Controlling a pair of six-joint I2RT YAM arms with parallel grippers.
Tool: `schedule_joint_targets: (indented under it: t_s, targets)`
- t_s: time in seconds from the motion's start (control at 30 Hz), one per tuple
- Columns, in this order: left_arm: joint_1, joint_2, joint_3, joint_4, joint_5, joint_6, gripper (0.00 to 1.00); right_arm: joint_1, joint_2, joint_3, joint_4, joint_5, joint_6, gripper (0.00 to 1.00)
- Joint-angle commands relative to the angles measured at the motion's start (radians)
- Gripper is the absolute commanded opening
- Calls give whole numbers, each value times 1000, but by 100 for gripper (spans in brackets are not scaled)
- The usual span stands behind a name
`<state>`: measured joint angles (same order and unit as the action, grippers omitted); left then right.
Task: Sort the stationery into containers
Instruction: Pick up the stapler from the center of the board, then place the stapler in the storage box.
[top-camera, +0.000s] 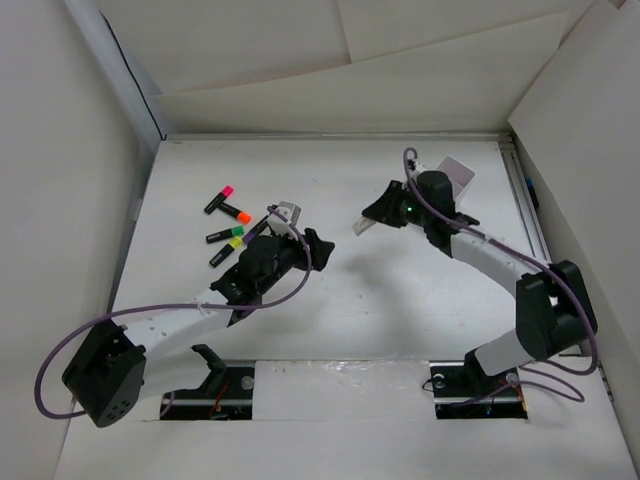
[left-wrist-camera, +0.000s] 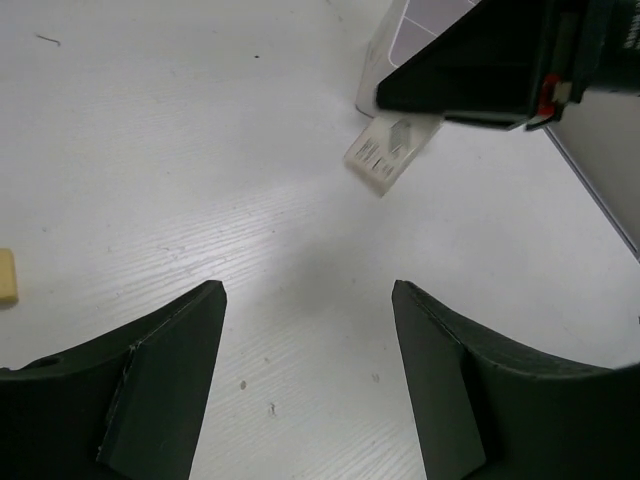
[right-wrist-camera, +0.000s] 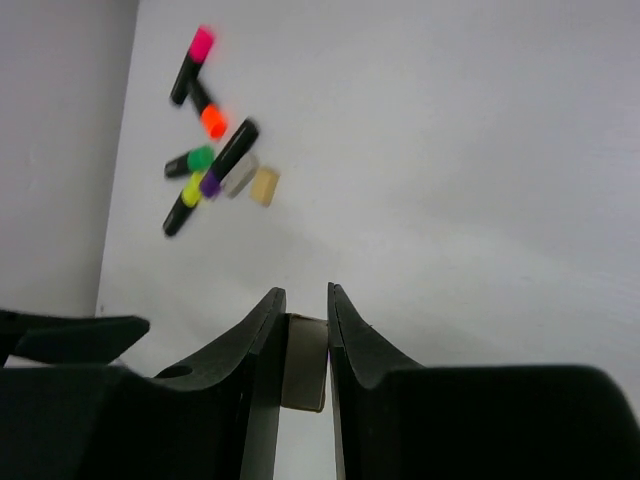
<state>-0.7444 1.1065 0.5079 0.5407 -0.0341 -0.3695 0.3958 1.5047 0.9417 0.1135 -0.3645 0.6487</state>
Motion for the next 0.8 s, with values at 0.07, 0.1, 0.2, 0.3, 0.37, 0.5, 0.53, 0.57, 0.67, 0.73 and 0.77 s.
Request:
schedule_joint_targets:
  t_s: [0.07, 0.1, 0.2, 0.3, 0.37, 0.5, 0.53, 0.57, 0.67, 0.73, 0.77]
  targets:
    - [0, -36, 10, -50, -105, -45, 64, -139, -142, 110, -118, 389, -72, 14]
    - [0, -36, 11, -50, -105, -55, 64, -150, -152, 144, -144, 473, -83, 14]
    - [0, -46, 11, -50, -105, -55, 64, -199, -164, 189, -208, 719, -106, 14]
    - [0, -65, 11, -62, -105, -65, 64, -235, -137, 242, -218, 849, -116, 14]
    - [0, -74, 11, -62, -93, -65, 64, -255, -92, 288, -218, 887, -130, 14]
    - [0, -74, 11, -71, -84, -65, 64, -273, 29, 394, -254, 964, -176, 15]
    - [0, -74, 11, -71, -84, -65, 64, -273, 55, 416, -267, 978, -176, 15]
    - [0, -86, 11, -71, -84, -65, 64, -273, 81, 458, -281, 978, -176, 15]
    - [0, -86, 11, -71, -84, -65, 64, -273, 158, 499, -304, 992, -185, 13]
    - [0, -86, 11, -96, -84, -65, 64, -273, 173, 499, -295, 1003, -185, 13]
    - [0, -99, 11, -96, -84, -65, 64, -273, 184, 499, -294, 1015, -185, 13]
